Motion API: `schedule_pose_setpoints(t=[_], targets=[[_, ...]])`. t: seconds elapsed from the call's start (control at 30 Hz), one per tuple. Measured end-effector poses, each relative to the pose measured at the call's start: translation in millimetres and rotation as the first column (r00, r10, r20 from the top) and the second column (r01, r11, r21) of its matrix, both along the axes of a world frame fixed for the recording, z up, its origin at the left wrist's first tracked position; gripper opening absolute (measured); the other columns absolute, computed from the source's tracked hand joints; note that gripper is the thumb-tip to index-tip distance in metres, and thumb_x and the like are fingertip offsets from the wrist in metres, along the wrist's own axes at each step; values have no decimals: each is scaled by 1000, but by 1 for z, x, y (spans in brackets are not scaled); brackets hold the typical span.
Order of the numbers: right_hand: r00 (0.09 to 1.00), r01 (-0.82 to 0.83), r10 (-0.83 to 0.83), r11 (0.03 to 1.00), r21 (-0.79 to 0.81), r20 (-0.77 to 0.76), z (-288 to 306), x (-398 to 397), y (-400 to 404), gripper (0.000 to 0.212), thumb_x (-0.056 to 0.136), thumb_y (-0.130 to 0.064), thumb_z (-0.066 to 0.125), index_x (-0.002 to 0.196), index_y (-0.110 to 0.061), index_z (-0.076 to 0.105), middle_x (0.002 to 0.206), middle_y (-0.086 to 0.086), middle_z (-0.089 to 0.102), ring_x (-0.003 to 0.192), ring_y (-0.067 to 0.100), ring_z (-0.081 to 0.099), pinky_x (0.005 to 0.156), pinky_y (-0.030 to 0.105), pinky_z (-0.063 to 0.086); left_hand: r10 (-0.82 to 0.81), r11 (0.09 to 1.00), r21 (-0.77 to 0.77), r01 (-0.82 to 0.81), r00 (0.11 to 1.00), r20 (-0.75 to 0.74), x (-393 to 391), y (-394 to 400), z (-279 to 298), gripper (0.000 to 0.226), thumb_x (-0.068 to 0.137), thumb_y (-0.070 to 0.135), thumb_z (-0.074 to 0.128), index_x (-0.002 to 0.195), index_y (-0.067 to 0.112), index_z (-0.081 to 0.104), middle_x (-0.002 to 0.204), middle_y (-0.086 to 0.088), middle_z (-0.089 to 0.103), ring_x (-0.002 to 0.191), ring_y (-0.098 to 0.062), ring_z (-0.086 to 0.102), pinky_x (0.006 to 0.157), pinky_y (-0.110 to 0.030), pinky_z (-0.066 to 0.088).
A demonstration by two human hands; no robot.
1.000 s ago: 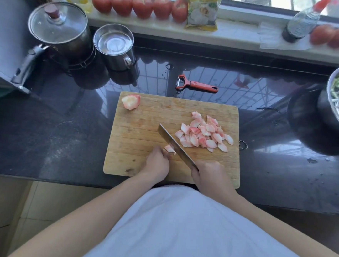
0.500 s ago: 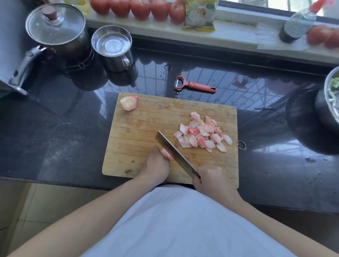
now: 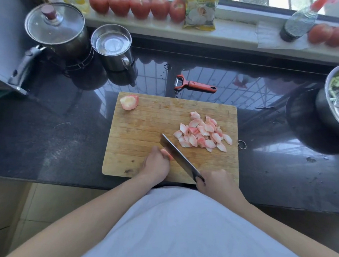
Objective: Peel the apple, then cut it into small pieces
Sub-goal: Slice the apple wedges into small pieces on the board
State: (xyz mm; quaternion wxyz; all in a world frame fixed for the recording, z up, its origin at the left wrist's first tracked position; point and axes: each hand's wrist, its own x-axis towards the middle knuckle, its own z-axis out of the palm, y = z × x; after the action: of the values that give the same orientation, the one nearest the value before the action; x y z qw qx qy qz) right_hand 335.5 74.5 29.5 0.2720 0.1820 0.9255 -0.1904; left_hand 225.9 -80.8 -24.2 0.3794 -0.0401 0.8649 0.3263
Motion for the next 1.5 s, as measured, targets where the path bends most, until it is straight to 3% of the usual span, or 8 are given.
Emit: schedule_pose_setpoints(t=[0.23, 0.4, 0.63, 0.77, 0.93, 1.07, 1.2, 1.5], targets=[[999, -34, 35, 999, 18, -41, 1, -10, -7, 28, 100, -28, 46, 85, -14, 65, 79, 8, 66, 78, 31, 63, 62, 36, 48, 19, 1000, -5, -19, 1000, -10, 2, 0, 4, 24, 104, 38, 43, 110, 15, 48, 106, -5, 59, 97, -29, 55, 76, -38, 39], [994, -32, 32, 999, 0, -103, -3, 0, -3, 27, 96, -21, 51, 69, -18, 49, 67, 10, 61, 65, 34, 59, 57, 41, 49, 55, 998, -16, -55, 998, 3, 2, 2, 6, 19, 103, 36, 44, 109, 18, 46, 107, -6, 59, 96, -30, 58, 72, -38, 39], [992, -66, 67, 998, 11, -105, -4, 4, 2, 26, 97, -24, 50, 80, -9, 63, 70, 8, 64, 68, 31, 59, 59, 40, 48, 46, 998, -33, -45, 999, 6, 3, 2, 8, 14, 103, 31, 43, 108, 18, 43, 103, -6, 56, 96, -30, 57, 68, -38, 37], [996, -69, 72, 996, 52, -53, -1, 3, 0, 30, 101, -28, 48, 84, -8, 65, 66, 3, 52, 69, 28, 53, 57, 33, 33, 30, 999, -42, -30, 1000, 2, 2, 2, 10, 17, 103, 31, 42, 110, 16, 43, 105, -7, 56, 94, -30, 56, 65, -37, 36], [995, -73, 77, 995, 64, -64, -5, 3, 0, 31, 101, -30, 47, 88, -10, 67, 79, 10, 67, 77, 32, 62, 58, 32, 33, 28, 999, -43, -27, 999, 19, 1, 2, 9, 18, 102, 33, 42, 111, 17, 42, 106, -7, 58, 97, -32, 58, 71, -39, 40], [995, -90, 93, 992, 87, -33, -4, 1, 0, 30, 101, -29, 45, 90, -11, 66, 75, 7, 62, 72, 30, 55, 58, 32, 33, 27, 999, -44, -26, 999, 22, 1, 1, 7, 19, 101, 33, 43, 111, 18, 43, 108, -8, 59, 97, -33, 60, 73, -40, 42], [991, -116, 120, 991, 71, -57, -2, -8, -5, 28, 100, -24, 45, 88, -10, 67, 79, 11, 66, 74, 33, 62, 60, 36, 46, 32, 998, -55, -30, 999, 36, 1, 2, 7, 24, 101, 36, 44, 114, 16, 43, 113, -10, 59, 103, -36, 60, 77, -41, 41], [987, -96, 100, 995, 33, -125, -21, -45, -25, 20, 96, -16, 49, 87, -10, 65, 82, 15, 65, 75, 37, 62, 56, 36, 42, 68, 998, -12, -68, 997, 39, -2, 2, 2, 34, 96, 25, 50, 129, 19, 46, 130, -10, 61, 119, -37, 57, 89, -39, 40]])
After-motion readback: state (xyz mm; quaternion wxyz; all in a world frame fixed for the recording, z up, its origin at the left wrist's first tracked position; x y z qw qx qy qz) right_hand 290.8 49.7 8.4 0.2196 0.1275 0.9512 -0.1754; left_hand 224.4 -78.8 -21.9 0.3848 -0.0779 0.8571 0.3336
